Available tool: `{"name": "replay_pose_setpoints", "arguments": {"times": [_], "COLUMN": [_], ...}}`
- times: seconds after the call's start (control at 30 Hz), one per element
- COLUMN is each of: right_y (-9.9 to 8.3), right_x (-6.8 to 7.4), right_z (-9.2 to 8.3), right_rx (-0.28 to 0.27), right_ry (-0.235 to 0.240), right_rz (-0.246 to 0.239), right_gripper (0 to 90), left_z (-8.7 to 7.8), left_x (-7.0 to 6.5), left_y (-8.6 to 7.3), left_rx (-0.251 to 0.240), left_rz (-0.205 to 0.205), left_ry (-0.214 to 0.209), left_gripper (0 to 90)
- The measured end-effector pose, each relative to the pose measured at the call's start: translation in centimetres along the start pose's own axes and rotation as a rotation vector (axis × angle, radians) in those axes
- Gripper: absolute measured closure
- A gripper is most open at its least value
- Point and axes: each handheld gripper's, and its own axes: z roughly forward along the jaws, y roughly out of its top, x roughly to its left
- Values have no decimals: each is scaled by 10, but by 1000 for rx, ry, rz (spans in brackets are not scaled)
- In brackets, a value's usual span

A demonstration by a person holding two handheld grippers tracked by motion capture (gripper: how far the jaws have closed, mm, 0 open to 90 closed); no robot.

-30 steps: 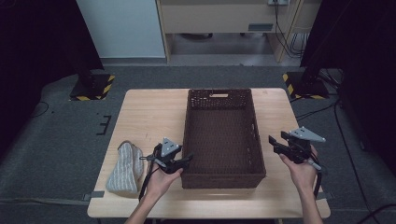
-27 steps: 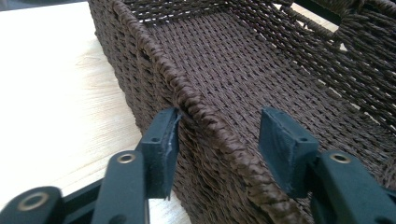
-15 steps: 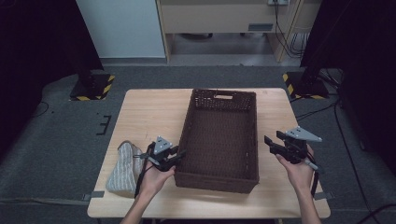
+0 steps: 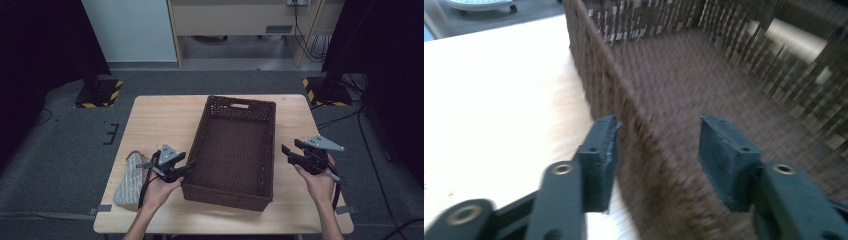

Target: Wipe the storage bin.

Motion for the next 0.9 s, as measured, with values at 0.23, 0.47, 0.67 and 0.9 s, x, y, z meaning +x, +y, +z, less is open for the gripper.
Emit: {"name": "replay_pose_setpoints", "arguments": {"times": [0.23,0.47,0.67,0.9], "right_y": [-1,1,5,11], "right_x": [3,4,7,8], "right_z": [3,2,6,14], "right_rx": [14,-2,-8,-10], "right_ry": [4,12,34,27], "right_rz": [-12,-11,-18,-19], "right_gripper": [445,457,463,458], "left_z": [-5,-2,-2,-8], "left_x": [-9,-13,-9,11], "left_y": [-3,-12,-22,-20], "left_rx": [10,49,63,72], "left_rz": [-29,-46,-50,-43], "left_ry": [29,49,18,52], "left_gripper": [480,585,628,636]}}
